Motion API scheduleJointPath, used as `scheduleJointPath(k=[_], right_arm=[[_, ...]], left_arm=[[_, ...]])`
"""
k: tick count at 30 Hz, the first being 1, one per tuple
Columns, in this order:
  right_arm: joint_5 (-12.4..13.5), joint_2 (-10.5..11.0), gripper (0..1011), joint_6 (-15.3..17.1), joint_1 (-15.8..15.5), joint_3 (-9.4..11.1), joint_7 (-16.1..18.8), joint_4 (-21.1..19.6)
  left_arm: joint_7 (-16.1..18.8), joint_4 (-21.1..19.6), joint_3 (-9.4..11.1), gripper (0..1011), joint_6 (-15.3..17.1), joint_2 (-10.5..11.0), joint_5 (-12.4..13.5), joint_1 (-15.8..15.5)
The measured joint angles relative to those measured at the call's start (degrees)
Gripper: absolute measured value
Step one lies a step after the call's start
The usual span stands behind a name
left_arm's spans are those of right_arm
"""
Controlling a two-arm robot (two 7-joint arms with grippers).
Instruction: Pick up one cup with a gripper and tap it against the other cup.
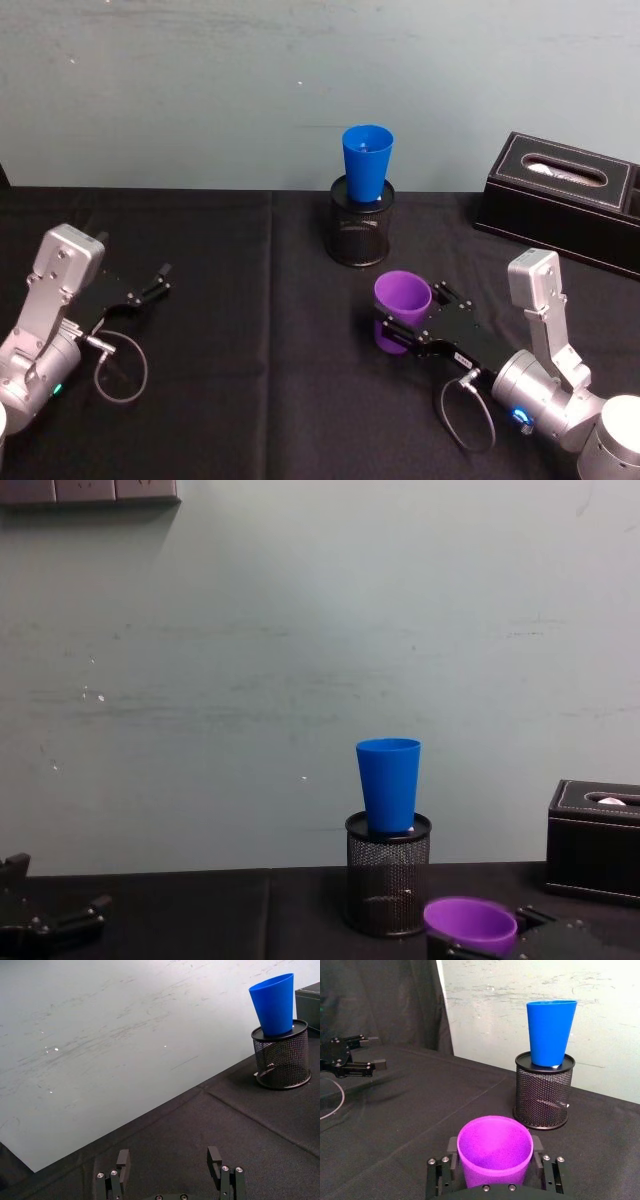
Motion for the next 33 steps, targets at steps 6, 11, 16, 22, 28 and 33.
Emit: scheduleJointPath(k=[6, 11, 16, 22, 28, 33], right_arm=[[0.0, 0.0, 985, 0.0, 0.0, 0.0, 0.0, 0.0], [0.0, 0.0, 1003, 0.0, 0.0, 0.0, 0.0, 0.0], [0.0, 0.0, 1003, 0.0, 0.0, 0.0, 0.0, 0.0], [0.0, 0.0, 1003, 0.0, 0.0, 0.0, 0.0, 0.0], [0.0, 0.0, 1003, 0.0, 0.0, 0.0, 0.0, 0.0], [0.0, 0.0, 1003, 0.0, 0.0, 0.0, 0.0, 0.0]], left_arm=[[0.0, 0.0, 0.0, 1011, 0.0, 0.0, 0.0, 0.0], [0.0, 0.0, 0.0, 1012, 0.0, 0.0, 0.0, 0.0], [0.0, 0.0, 0.0, 1011, 0.0, 0.0, 0.0, 0.0], [0.0, 0.0, 0.0, 1011, 0.0, 0.0, 0.0, 0.0], [0.0, 0.0, 0.0, 1011, 0.0, 0.0, 0.0, 0.0], [0.0, 0.0, 0.0, 1011, 0.0, 0.0, 0.0, 0.0]])
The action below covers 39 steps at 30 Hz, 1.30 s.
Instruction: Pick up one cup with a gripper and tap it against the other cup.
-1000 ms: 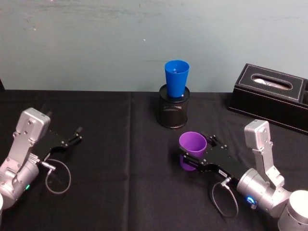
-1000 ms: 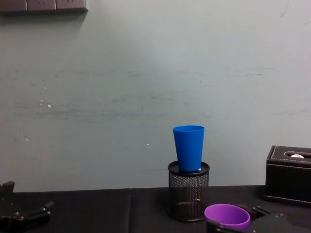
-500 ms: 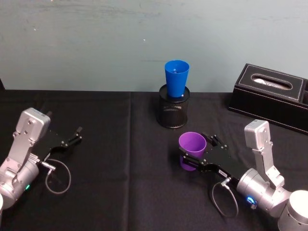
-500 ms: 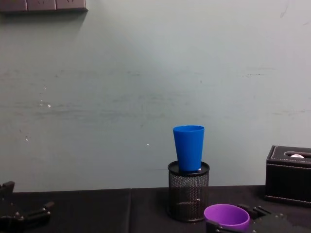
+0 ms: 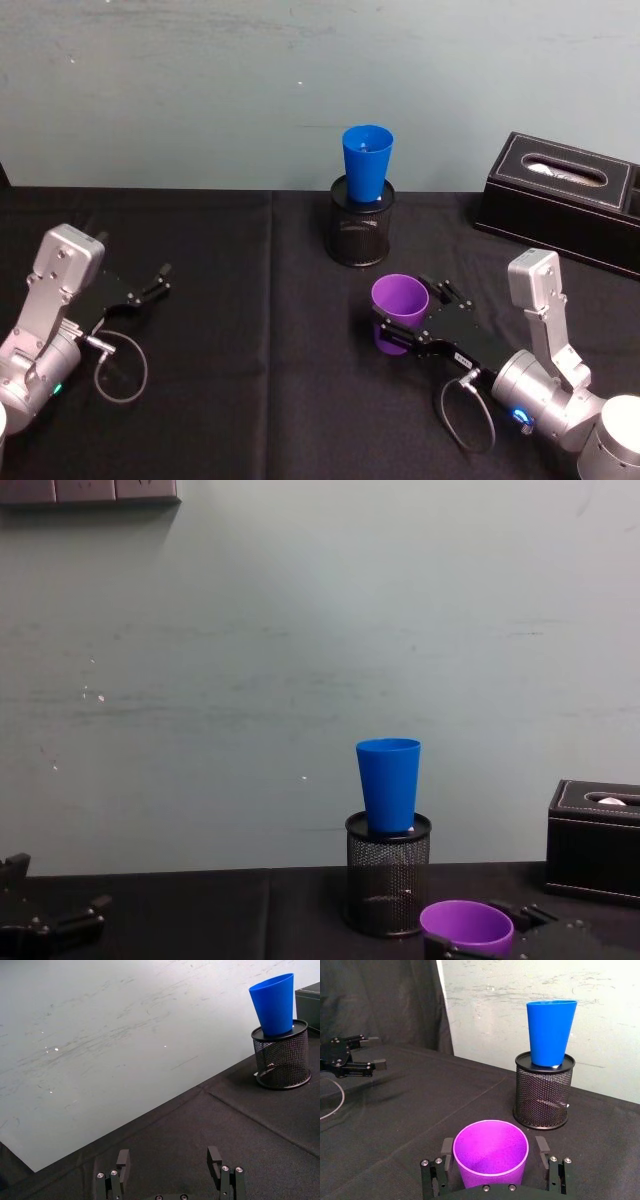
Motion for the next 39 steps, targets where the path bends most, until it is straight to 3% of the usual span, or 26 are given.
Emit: scheduleJointPath(k=[16, 39], right_arm=[[0.8, 0.1, 1003, 0.0, -0.2, 0.2, 0.5, -0.7], [3.0, 2.2, 1003, -1.4, -2.5, 1.3, 0.9, -8.1]], left_arm=[[0.0, 0.0, 0.0, 1011, 0.0, 0.0, 0.0, 0.0], [0.0, 0.0, 0.0, 1011, 0.0, 0.0, 0.0, 0.0]])
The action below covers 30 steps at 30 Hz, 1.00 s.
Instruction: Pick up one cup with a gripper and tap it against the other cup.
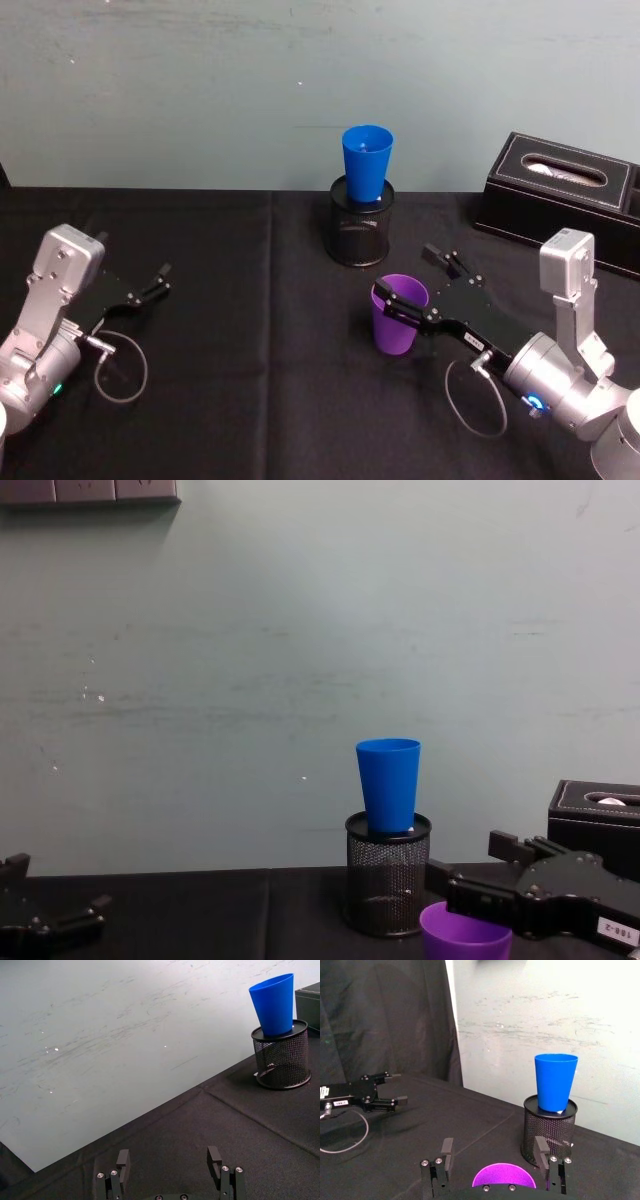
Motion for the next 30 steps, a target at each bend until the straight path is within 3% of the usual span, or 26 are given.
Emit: scheduleJointPath(k=[30], right_arm=[[0.0, -0.1, 1003, 0.0, 0.1, 0.0, -0.2, 0.3]], left_arm=[[0.0, 0.0, 0.0, 1011, 0.0, 0.0, 0.0, 0.0]])
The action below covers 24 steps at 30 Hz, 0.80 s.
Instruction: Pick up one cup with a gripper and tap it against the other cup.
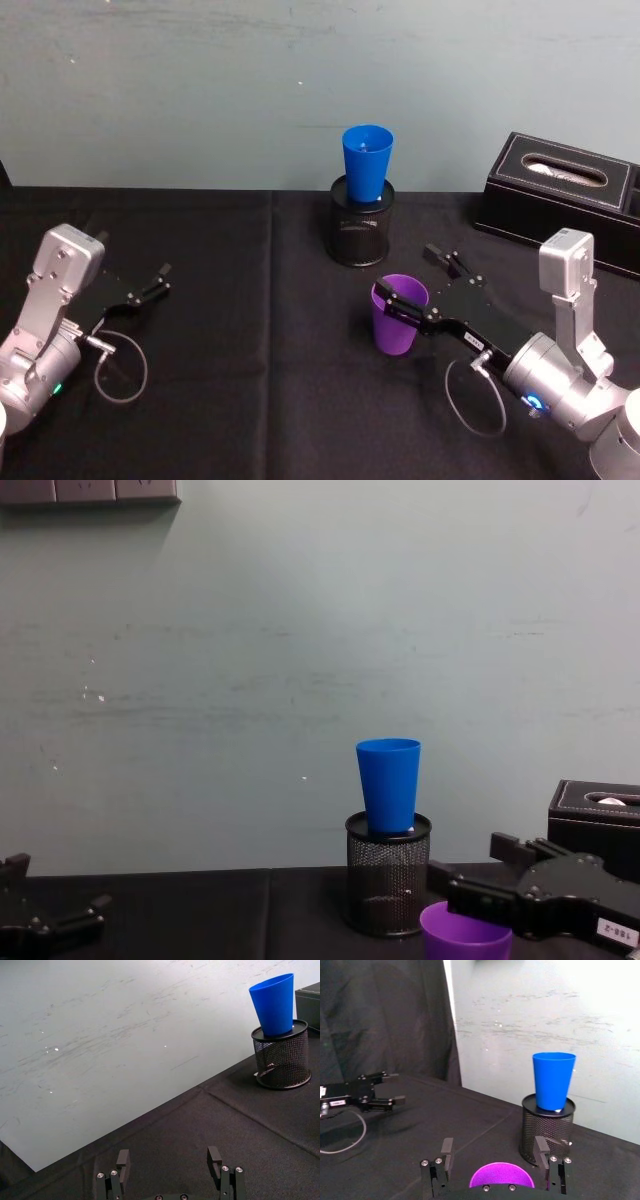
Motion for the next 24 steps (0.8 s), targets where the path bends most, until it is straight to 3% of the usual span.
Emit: scheduleJointPath(k=[7, 16, 24], right_arm=[[0.0, -0.6, 1003, 0.0, 0.0, 1.1, -2.2, 1.0], [-0.9, -2.0, 1003, 0.1, -0.2, 4.3, -7.0, 2.4], [-2.2, -2.9, 1003, 0.1, -0.3, 6.2, -9.0, 3.2]], left_arm=[[0.0, 0.0, 0.0, 1011, 0.0, 0.0, 0.0, 0.0], [0.0, 0.0, 0.0, 1011, 0.0, 0.0, 0.0, 0.0], [0.0, 0.0, 0.0, 1012, 0.0, 0.0, 0.0, 0.0]])
